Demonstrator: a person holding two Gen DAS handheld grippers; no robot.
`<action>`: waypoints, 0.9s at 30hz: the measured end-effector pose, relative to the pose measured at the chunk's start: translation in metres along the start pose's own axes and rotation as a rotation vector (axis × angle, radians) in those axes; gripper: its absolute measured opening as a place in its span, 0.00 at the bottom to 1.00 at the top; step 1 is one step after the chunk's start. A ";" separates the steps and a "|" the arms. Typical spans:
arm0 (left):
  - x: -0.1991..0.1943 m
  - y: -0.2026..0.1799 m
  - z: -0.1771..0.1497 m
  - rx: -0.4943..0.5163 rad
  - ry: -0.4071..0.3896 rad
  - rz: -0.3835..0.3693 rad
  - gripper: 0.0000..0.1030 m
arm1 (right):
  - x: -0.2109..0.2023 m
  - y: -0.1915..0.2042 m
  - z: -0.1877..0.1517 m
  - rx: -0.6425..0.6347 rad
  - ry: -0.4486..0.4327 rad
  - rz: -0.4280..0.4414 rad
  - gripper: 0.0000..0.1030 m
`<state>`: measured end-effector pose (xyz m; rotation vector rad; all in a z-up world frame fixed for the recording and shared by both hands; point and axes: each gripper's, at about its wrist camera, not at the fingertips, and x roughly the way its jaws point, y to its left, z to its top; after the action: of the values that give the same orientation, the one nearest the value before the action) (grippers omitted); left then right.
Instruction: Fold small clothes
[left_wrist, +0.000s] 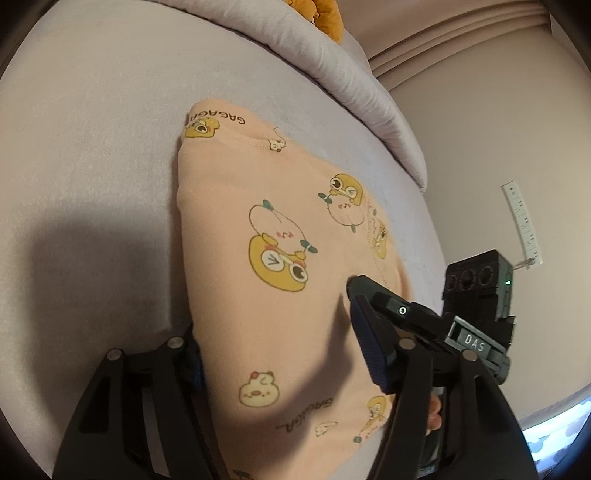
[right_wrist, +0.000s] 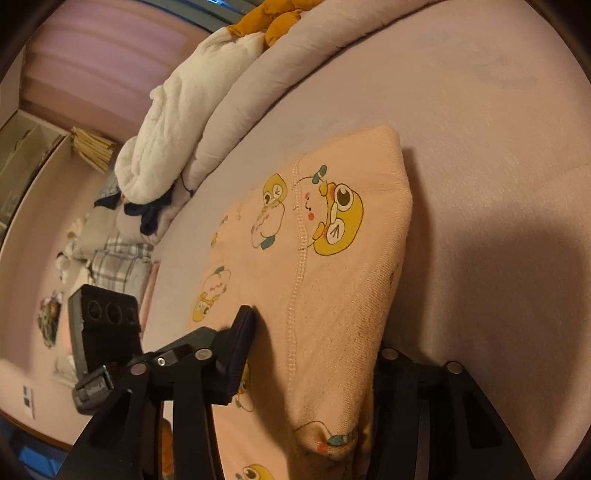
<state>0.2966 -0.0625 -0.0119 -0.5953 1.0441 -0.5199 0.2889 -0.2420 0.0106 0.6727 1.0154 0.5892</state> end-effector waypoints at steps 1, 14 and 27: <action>0.000 -0.002 -0.001 0.009 0.000 0.012 0.58 | 0.000 0.000 0.000 0.000 0.000 -0.003 0.43; 0.003 -0.015 -0.011 0.099 -0.026 0.184 0.46 | -0.001 0.014 -0.009 -0.053 -0.039 -0.097 0.31; 0.006 -0.018 -0.010 0.100 -0.023 0.218 0.45 | -0.001 0.023 -0.012 -0.088 -0.074 -0.146 0.26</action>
<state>0.2877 -0.0815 -0.0072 -0.3923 1.0407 -0.3703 0.2745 -0.2249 0.0244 0.5344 0.9550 0.4755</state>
